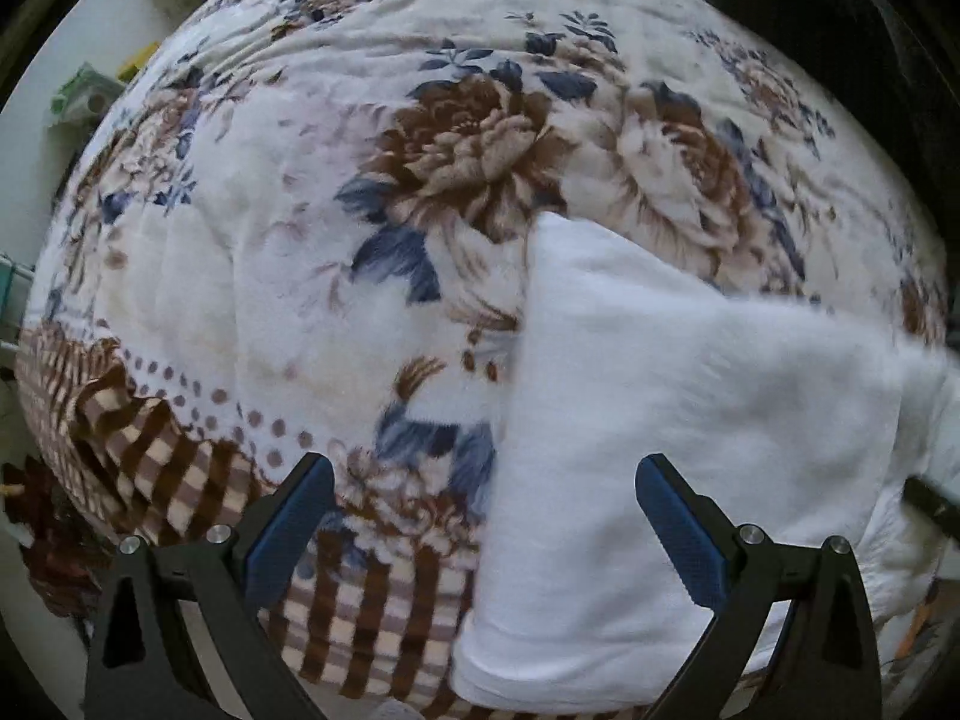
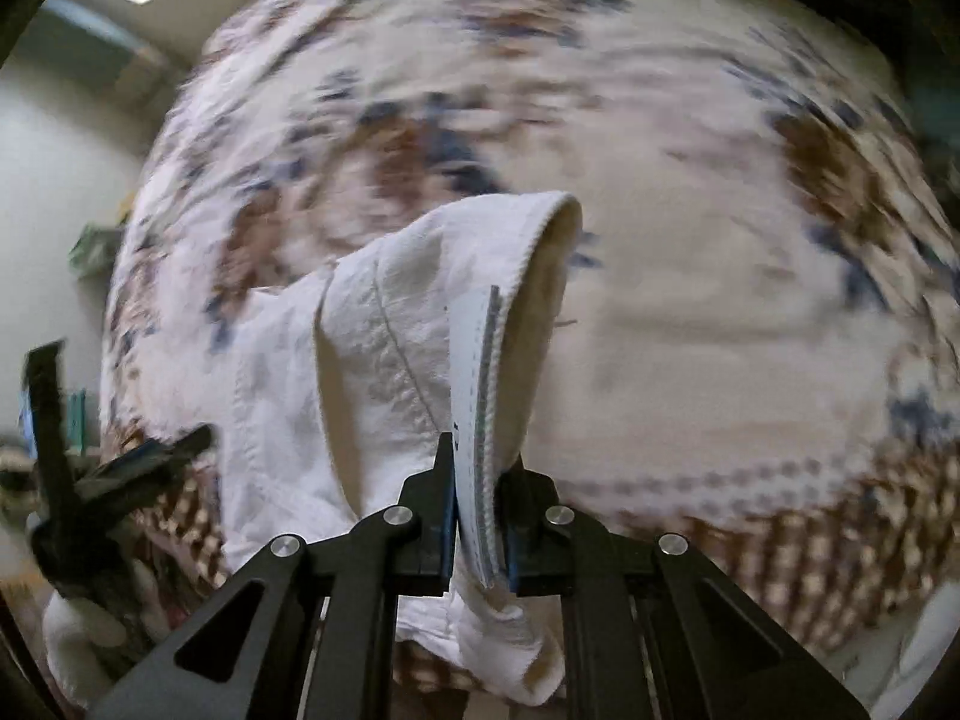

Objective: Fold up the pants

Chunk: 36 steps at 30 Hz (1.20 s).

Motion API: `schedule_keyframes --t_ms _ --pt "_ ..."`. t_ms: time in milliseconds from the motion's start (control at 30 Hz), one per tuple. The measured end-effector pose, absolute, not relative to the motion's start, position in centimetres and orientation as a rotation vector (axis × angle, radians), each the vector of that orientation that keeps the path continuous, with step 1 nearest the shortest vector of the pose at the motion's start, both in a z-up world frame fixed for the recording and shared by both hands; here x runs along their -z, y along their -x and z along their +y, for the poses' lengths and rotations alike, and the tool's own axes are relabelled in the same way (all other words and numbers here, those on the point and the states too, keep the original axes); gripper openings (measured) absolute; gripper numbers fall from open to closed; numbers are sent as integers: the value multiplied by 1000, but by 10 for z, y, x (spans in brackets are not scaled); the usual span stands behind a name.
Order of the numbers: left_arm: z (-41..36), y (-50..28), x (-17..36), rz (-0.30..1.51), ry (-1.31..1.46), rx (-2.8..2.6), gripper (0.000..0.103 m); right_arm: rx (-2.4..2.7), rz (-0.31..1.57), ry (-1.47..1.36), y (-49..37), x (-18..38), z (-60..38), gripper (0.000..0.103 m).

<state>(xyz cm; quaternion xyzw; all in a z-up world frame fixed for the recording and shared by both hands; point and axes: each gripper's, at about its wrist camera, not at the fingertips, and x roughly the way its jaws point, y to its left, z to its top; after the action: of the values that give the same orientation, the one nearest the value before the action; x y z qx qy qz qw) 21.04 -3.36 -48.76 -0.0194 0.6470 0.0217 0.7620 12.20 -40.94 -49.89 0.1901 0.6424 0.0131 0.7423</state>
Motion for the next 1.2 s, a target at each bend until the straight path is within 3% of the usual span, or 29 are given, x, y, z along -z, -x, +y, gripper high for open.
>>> schedule_keyframes --t_ms 67,133,267,367,400,433,500,533,567,600,733,800,833,867,900,933,1200 --pt "-30 -220 492 1411 87 -26 103 -29 1544 -520 -122 534 -441 19" --pt "-32 -231 499 1420 114 1 103 -9 1646 -640 -122 569 -460 35" --pt "-39 -257 513 1422 181 80 103 -6 1595 -735 -125 579 -478 62" --pt "-46 -285 546 1502 254 148 101 -8 1531 -865 -132 589 -490 70" --pt "-48 -292 554 1518 276 162 85 -5 1528 -887 -135 595 -492 70" --pt "-48 -299 561 1520 308 175 55 -1 1532 -900 -139 602 -493 70" --pt "-46 -308 570 1518 347 184 40 -1 1553 -914 -145 617 -493 69" --pt "-44 -310 570 1506 345 172 32 1 1538 -909 -149 621 -488 63" --pt "-38 -312 572 1505 360 153 31 1 1521 -884 -150 621 -487 36" --pt "-29 -313 575 1504 399 131 30 38 1527 -765 -153 617 -484 27" --pt "-13 -314 583 1513 474 114 34 19 1559 -714 -162 623 -474 28" --pt "-19 -307 568 1504 444 135 36 3 1582 -711 -165 617 -473 34" --pt "-21 -302 561 1501 446 155 40 3 1592 -724 -169 616 -469 40" --pt "-22 -295 553 1498 462 181 45 1 1597 -763 -165 612 -472 58" --pt "-21 -288 547 1501 480 197 68 1 1585 -794 -159 608 -474 72" --pt "-20 -276 540 1504 505 213 90 7 1570 -821 -149 603 -478 74" --pt "-15 -180 557 1671 571 211 90 155 1585 -1168 -40 593 -477 74"
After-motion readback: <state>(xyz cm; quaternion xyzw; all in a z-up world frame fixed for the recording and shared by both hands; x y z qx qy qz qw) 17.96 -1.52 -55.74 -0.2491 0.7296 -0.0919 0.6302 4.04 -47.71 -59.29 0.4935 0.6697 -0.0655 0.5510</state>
